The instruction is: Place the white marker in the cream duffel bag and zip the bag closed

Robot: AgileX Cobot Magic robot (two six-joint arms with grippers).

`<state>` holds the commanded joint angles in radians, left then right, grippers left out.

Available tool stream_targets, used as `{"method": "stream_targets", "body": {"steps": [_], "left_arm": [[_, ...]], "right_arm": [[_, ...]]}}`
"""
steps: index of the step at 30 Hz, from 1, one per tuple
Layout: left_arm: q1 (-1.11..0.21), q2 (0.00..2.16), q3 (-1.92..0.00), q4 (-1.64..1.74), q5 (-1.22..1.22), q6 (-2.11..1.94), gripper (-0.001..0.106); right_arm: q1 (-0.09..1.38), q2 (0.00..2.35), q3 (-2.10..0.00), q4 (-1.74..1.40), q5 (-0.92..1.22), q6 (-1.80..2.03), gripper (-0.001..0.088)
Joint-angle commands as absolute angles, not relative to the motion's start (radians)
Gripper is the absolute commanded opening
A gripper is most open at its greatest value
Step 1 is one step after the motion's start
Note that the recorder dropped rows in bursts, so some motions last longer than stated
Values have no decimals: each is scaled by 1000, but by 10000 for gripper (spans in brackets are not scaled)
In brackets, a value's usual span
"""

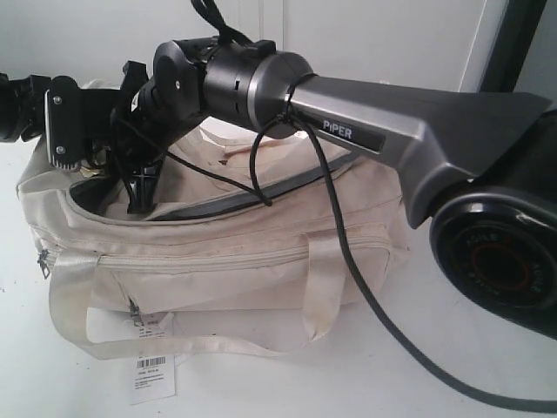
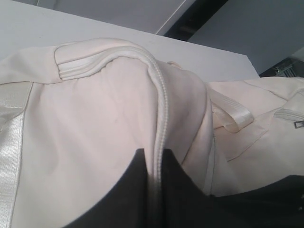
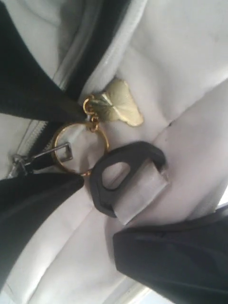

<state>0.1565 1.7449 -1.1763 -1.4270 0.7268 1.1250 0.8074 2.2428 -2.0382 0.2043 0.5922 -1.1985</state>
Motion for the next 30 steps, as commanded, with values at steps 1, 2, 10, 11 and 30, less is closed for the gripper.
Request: {"method": "stream_targets", "body": {"steps": [1,2,10,11,30], "left_arm": [[157,1745,-1176,-1427,727,1125,0],[157,1745,-1176,-1427,727,1125,0],[157,1745,-1176,-1429,719,1125,0],[157,1745,-1176,-1429,716,1125,0],[157,1745,-1176,-1429,684,1128,0]], "right_arm": [[807,2241,-2038,204,601,-1199,0],[807,2236,-2038,204,609,-1199,0],[807,2183,-2038,211,691,-1142,0],[807,2175,-2038,211,691,-1139,0],[808,2122,-2038,369,741,-965,0]]}}
